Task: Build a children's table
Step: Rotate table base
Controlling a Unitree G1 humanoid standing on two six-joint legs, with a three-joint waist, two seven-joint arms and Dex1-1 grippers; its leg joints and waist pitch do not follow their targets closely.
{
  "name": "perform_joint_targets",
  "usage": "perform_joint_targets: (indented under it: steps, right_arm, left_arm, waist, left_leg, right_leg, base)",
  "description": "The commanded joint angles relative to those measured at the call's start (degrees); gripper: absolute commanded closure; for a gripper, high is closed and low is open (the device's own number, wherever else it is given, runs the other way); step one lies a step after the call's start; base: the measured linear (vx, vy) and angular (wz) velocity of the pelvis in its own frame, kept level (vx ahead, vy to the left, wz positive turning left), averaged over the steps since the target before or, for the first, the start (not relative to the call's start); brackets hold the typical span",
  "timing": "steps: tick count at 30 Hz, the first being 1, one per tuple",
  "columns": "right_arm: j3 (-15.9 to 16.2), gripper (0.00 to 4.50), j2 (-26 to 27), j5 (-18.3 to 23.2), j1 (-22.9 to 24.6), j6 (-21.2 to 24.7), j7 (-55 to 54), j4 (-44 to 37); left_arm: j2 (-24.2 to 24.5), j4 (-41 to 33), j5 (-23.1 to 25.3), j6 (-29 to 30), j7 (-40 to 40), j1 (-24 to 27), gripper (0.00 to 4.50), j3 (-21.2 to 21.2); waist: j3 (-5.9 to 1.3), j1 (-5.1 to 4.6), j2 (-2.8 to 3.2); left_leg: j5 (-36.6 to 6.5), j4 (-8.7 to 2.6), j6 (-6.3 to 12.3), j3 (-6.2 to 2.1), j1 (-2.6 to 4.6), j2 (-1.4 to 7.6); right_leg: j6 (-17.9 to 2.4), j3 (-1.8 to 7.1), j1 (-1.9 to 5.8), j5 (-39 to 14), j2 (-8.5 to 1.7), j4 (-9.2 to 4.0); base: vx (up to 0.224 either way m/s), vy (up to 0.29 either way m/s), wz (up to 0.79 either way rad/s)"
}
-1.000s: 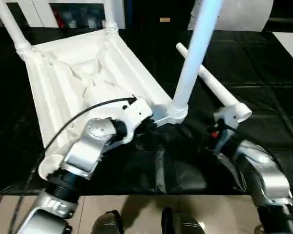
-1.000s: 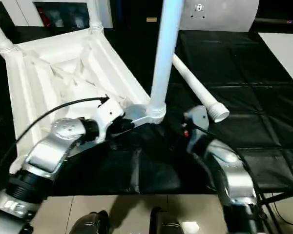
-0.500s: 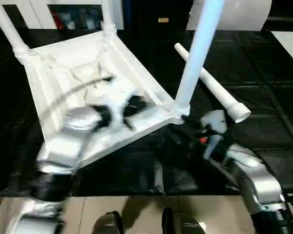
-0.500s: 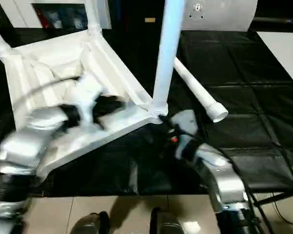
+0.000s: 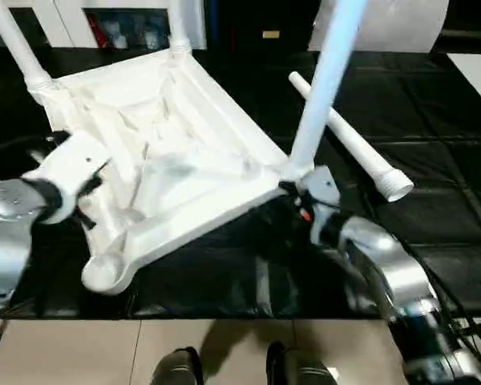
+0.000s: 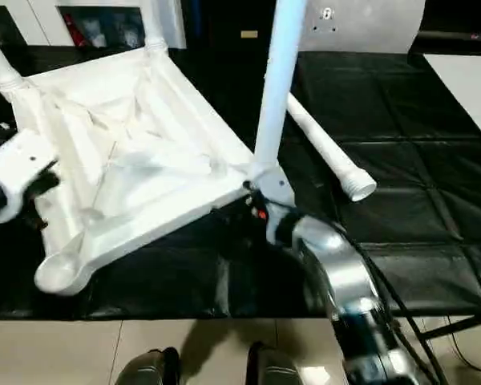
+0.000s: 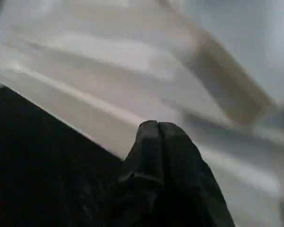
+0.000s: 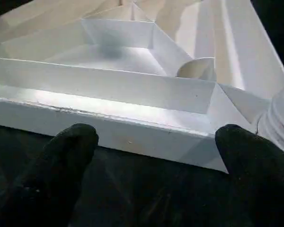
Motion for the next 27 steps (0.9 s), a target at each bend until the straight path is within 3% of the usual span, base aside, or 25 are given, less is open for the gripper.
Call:
perform_joint_targets:
  steps: [1, 6, 8, 10, 12, 15, 17, 20, 23, 24, 27]
  right_arm:
    - [-0.3, 0.00, 0.0, -0.7, -0.4, 0.2, -0.7, 1.4]
    - [0.1, 0.00, 0.2, -1.2, -1.1, -1.0, -0.8, 3.3]
    - [0.2, 0.00, 0.4, -1.5, -1.9, -1.9, -1.0, 5.0]
    - [0.3, 0.00, 0.5, -1.6, -2.3, -2.2, -1.1, 5.5]
    - [0.4, 0.00, 0.8, -1.9, -3.2, -2.7, -1.3, 6.9]
    - [0.5, 0.00, 1.1, -2.2, -4.2, -3.5, -1.3, 8.5]
    - [0.4, 0.00, 1.6, -2.5, -6.1, -4.6, -1.4, 10.9]
    - [0.5, 0.00, 2.1, -2.9, -7.7, -5.7, -1.7, 13.1]
    - [0.5, 0.00, 2.6, -3.2, -8.9, -6.4, -2.0, 14.8]
    - [0.6, 0.00, 3.2, -3.4, -9.7, -6.6, -2.4, 15.7]
    - [0.6, 0.00, 3.7, -3.5, -10.3, -6.9, -2.6, 16.4]
  left_arm:
    - [0.9, -1.1, 0.0, 2.1, -1.6, 1.4, 4.47, -2.3]
    - [3.2, -3.2, -3.5, 4.3, -6.4, 4.4, 4.47, -6.0]
    - [5.7, -5.4, -6.4, 3.9, -11.9, 6.5, 4.47, -8.8]
    - [6.5, -6.7, -8.0, 4.1, -14.0, 7.2, 4.47, -9.4]
    - [6.7, -8.8, -11.0, 3.7, -17.4, 7.6, 4.47, -10.1]
    - [6.8, -11.4, -13.8, 1.9, -20.8, 7.7, 4.47, -11.1]
    - [4.8, -14.2, -18.3, 2.7, -23.5, 6.6, 4.47, -11.6]
    - [1.3, -14.9, -21.1, 3.0, -23.8, 4.8, 4.47, -11.8]
    - [-1.6, -12.4, -19.9, 0.8, -22.2, 2.9, 4.47, -13.0]
    - [-4.7, -9.3, -18.4, -2.2, -20.6, 0.8, 4.47, -14.5]
    - [-8.6, -7.3, -19.1, -2.5, -19.2, -1.2, 4.47, -14.6]
  waist:
    - [-3.59, -0.17, 1.09]
    - [-3.68, -0.20, 1.22]
    - [-3.63, -0.22, 1.21]
    - [-3.47, -0.31, 1.16]
    - [-3.47, -0.55, 1.22]
    - [-3.62, -0.95, 1.21]
    - [-3.84, -1.15, 1.03]
    - [-3.83, -1.43, 0.95]
    - [-4.01, -1.50, 0.68]
    - [-3.91, -1.59, 0.50]
    - [-4.17, -1.36, 0.74]
  left_leg:
    - [-15.8, -4.51, 0.97, -1.34, 1.31, 2.55]
    - [-15.5, -4.56, 1.12, -1.29, 1.30, 2.58]
    - [-15.8, -4.62, 1.01, -1.42, 1.12, 2.59]
    - [-16.6, -4.67, 0.97, -1.28, 1.39, 2.60]
    - [-16.3, -4.69, 0.58, -1.33, 1.22, 2.54]
    - [-15.2, -4.62, 0.61, -1.27, 1.14, 2.56]
    - [-13.6, -4.49, 1.12, -1.12, 1.04, 2.56]
    - [-12.1, -4.25, 1.48, -0.94, 0.85, 2.35]
    - [-11.6, -4.09, 1.82, -0.88, 0.75, 2.30]
    - [-12.0, -4.02, 2.21, -0.77, 0.92, 2.27]
    - [-11.5, -3.99, 1.69, -0.79, 0.99, 2.48]
  right_leg:
    - [-10.1, 3.17, 2.78, -22.7, -4.52, -4.50]
    - [-11.1, 3.20, 2.69, -20.8, -4.48, -4.40]
    - [-11.6, 3.20, 2.94, -20.8, -4.67, -4.25]
    - [-11.3, 3.29, 2.67, -22.3, -4.68, -4.56]
    - [-11.2, 3.26, 2.87, -22.4, -4.65, -4.34]
    - [-12.2, 3.34, 3.01, -20.0, -4.57, -4.17]
    - [-12.9, 3.43, 3.17, -17.5, -4.60, -3.85]
    - [-13.6, 3.38, 3.40, -17.1, -4.54, -3.85]
    - [-13.1, 3.32, 3.59, -18.1, -4.56, -3.85]
    - [-12.5, 3.34, 3.30, -19.4, -4.41, -4.16]
    - [-12.5, 3.26, 3.40, -18.7, -4.39, -4.01]
  base:
    - [0.000, 0.000, 0.00]
    - [0.000, 0.000, 0.00]
    - [0.000, 0.000, 0.00]
    - [0.000, 0.000, 0.00]
    - [0.000, 0.000, 0.00]
    - [0.000, 0.000, 0.00]
    - [0.000, 0.000, 0.00]
    - [0.000, 0.000, 0.00]
    - [0.000, 0.000, 0.00]
    - [0.000, 0.000, 0.00]
    - [0.000, 0.000, 0.00]
